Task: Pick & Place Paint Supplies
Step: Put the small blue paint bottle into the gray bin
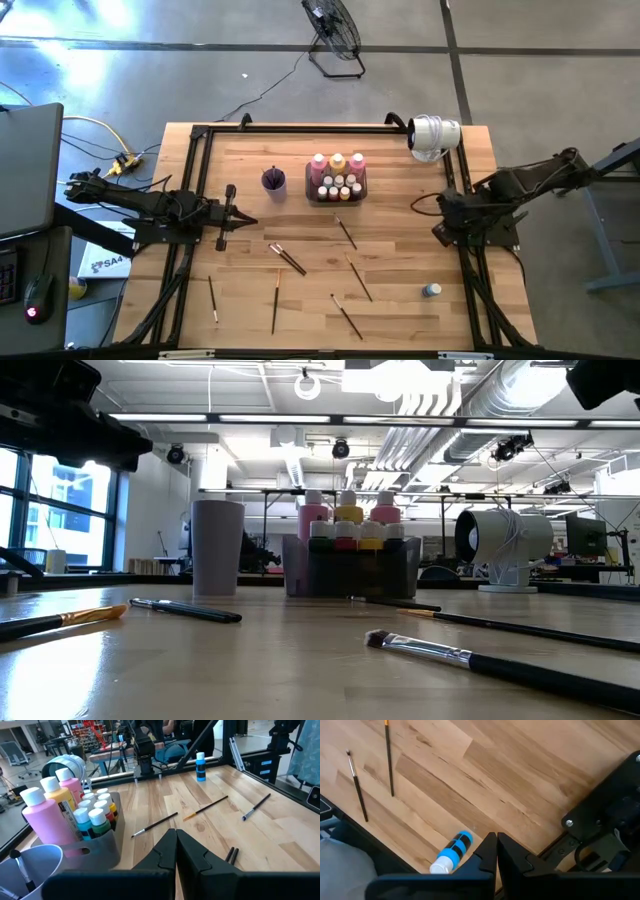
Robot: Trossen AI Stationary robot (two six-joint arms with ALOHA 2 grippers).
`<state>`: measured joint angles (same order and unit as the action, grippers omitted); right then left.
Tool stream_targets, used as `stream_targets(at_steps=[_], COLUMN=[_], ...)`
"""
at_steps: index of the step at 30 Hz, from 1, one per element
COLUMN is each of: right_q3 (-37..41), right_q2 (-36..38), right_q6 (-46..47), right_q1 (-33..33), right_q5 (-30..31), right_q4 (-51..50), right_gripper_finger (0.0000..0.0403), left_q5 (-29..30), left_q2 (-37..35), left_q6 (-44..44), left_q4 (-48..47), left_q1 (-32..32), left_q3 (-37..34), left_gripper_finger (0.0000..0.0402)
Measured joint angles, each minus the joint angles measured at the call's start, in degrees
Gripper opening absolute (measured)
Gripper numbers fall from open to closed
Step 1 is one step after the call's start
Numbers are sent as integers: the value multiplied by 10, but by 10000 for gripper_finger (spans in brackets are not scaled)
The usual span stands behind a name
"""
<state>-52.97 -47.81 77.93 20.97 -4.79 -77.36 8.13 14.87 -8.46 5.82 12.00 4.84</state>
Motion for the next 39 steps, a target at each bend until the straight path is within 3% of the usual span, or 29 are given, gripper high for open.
stream_targets(at_steps=[16, 23, 26, 34, 39], right_q3=[0, 0, 0, 0, 0], right_q2=[-71, -122, -140, -168, -170], right_q6=[328, 458, 469, 465, 399], right_q1=[261, 315, 329, 343, 343], right_q5=[80, 15, -12, -7, 64], right_q4=[46, 57, 77, 138, 135], right_gripper_finger=[3, 3, 3, 5, 3], left_q5=[4, 4, 5, 5, 5], left_q2=[0, 0, 0, 0, 0], left_q6=[-2, -1, -1, 0, 1], left_q4=[0, 0, 0, 0, 0], left_q1=[0, 0, 0, 0, 0], left_q3=[0, 0, 0, 0, 0], left_gripper_finger=[0, 0, 0, 0, 0])
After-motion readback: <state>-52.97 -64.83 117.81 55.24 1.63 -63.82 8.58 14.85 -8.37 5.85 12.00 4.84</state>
